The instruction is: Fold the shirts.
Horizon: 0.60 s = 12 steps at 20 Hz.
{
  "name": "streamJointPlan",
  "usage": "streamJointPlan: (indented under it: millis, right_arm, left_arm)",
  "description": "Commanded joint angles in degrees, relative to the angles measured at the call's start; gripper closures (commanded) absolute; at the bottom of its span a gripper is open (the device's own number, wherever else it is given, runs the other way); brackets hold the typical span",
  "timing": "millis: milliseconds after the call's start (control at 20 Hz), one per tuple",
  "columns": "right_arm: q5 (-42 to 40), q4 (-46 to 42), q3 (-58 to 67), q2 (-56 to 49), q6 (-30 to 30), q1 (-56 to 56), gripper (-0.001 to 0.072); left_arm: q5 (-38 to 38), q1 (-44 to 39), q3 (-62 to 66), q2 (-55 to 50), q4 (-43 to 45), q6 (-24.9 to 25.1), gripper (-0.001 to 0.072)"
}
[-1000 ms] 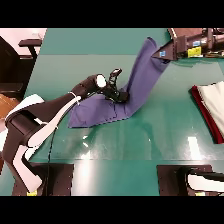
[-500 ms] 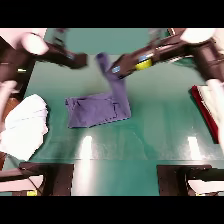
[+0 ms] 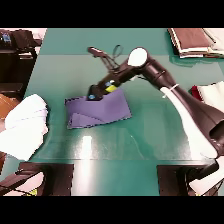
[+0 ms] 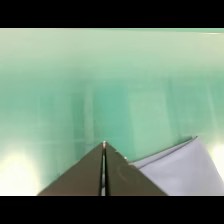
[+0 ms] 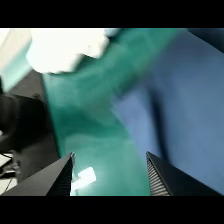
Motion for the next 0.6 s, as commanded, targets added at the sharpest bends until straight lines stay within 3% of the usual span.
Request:
streamJointPlan:
  millis: [0, 100, 200, 350, 550]
  right_arm:
    - [1.7, -6.7, -12.0, 4.9, 2.6, -10.1, 0.0204]
    - [0.1, -7.9, -20.7, 7.5, 4.3, -17.3, 0.0198]
    - [-2.2, -6.0, -27.1, 7.8, 4.2, -23.0, 0.0095]
    - [-4.9, -0.8, -31.2, 5.1, 4.0, -26.2, 0.0099]
    - [-6.6, 5.1, -31.2, -0.4, 2.9, -22.5, 0.0100]
  left_arm:
    - [-1.8, 0.6, -0.2, 0.7, -0.4, 0.0, 0.0681]
    - [-2.1, 0.5, -1.0, 0.6, -2.2, 0.0, 0.0681]
    - [-1.7, 0.3, -2.5, 0.4, -4.0, 1.4, 0.0681]
    - [-0.1, -2.6, -4.9, 0.4, -4.0, 2.1, 0.0682]
    - [3.1, -7.3, -6.4, 0.3, -4.0, 3.0, 0.0681]
